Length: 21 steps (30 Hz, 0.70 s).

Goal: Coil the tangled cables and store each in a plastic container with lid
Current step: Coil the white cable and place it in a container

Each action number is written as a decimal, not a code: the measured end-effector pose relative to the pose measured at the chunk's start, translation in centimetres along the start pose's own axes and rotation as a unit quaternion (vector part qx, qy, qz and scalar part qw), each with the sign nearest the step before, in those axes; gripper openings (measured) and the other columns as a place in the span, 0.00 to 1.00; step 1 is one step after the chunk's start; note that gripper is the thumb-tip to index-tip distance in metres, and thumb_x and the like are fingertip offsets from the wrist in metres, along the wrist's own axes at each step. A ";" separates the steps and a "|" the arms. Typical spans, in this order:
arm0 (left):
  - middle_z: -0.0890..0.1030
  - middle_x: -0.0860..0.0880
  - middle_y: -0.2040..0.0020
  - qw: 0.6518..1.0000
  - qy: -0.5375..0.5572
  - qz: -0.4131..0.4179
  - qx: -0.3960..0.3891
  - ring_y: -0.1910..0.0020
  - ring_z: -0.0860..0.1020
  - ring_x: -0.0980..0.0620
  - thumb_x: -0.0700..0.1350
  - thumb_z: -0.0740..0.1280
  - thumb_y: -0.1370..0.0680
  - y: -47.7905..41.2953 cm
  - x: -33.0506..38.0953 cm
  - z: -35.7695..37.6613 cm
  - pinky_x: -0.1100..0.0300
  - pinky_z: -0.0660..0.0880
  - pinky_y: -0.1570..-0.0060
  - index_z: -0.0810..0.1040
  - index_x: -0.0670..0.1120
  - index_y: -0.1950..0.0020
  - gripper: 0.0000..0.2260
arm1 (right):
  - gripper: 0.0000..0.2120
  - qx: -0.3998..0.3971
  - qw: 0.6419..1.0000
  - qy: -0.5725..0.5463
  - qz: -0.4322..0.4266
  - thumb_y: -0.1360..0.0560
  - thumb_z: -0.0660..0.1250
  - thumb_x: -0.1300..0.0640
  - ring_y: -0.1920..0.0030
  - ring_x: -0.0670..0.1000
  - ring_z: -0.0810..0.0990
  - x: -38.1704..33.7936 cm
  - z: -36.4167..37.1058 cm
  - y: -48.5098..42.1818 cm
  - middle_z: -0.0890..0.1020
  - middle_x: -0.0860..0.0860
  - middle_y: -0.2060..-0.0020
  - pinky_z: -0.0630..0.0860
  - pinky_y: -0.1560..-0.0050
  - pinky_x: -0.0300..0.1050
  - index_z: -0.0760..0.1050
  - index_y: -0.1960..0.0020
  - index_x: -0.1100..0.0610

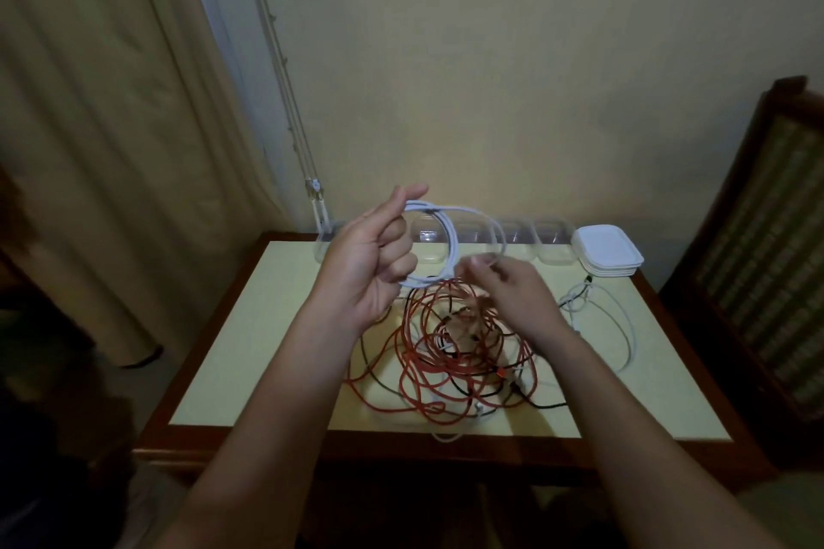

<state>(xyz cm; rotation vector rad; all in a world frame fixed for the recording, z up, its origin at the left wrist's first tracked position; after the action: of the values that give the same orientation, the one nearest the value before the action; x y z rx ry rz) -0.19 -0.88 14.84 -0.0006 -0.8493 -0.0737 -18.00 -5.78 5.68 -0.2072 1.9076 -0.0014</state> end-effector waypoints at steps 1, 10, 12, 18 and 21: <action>0.57 0.55 0.76 1.000 0.015 0.006 0.003 0.83 0.56 0.60 0.45 0.62 0.18 0.0 0.4 -0.1 0.68 0.50 0.83 0.79 0.42 0.44 0.10 | 0.11 0.028 0.999 0.004 -0.021 0.18 0.65 0.46 0.52 0.41 0.85 -1.0 -0.9 -0.4 0.87 0.44 0.55 0.83 0.47 0.49 0.84 0.48 0.50; 0.59 0.54 0.77 0.993 0.116 0.030 0.000 0.82 0.54 0.56 0.46 0.60 0.16 0.0 2.8 -0.5 0.65 0.52 0.83 0.80 0.43 0.44 0.11 | 0.02 0.153 0.947 0.235 -0.160 0.21 0.69 0.57 0.57 0.47 0.80 -3.8 -5.0 -1.4 0.81 0.45 0.61 0.71 0.58 0.41 0.80 0.52 0.53; 0.58 0.54 0.77 0.991 0.129 0.029 0.000 0.82 0.54 0.56 0.46 0.60 0.16 0.1 2.8 -0.4 0.66 0.52 0.83 0.80 0.43 0.44 0.11 | 0.04 0.147 0.921 0.337 -0.133 0.21 0.67 0.57 0.59 0.55 0.77 -1.6 -4.8 -1.2 0.78 0.50 0.62 0.69 0.61 0.48 0.74 0.55 0.55; 0.58 0.54 0.77 0.991 0.132 0.015 0.002 0.82 0.52 0.56 0.46 0.60 0.16 0.0 2.2 0.0 0.67 0.52 0.84 0.80 0.42 0.45 0.11 | 0.10 0.162 0.925 0.338 -0.064 0.19 0.66 0.54 0.59 0.57 0.77 3.1 -4.7 0.3 0.75 0.51 0.63 0.65 0.61 0.47 0.73 0.59 0.55; 0.59 0.54 0.78 0.989 0.145 0.022 0.013 0.84 0.55 0.56 0.46 0.60 0.16 -0.3 2.4 -0.5 0.65 0.53 0.85 0.79 0.42 0.45 0.11 | 0.12 0.186 0.948 0.255 -0.045 0.20 0.68 0.52 0.61 0.54 0.79 3.4 -5.9 0.6 0.80 0.49 0.64 0.65 0.60 0.45 0.75 0.61 0.53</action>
<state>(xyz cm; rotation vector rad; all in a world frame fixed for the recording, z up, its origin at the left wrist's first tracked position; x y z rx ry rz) 1.77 -1.37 16.26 0.0160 -0.5592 -0.0197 -24.70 -6.25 4.48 -0.0361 2.3643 -0.5181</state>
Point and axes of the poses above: each hand's wrist, its own y-axis away from the middle knuckle, its own z-axis out of the palm, x = y × z, the point moved 4 cm from there along -y, towards the middle knuckle
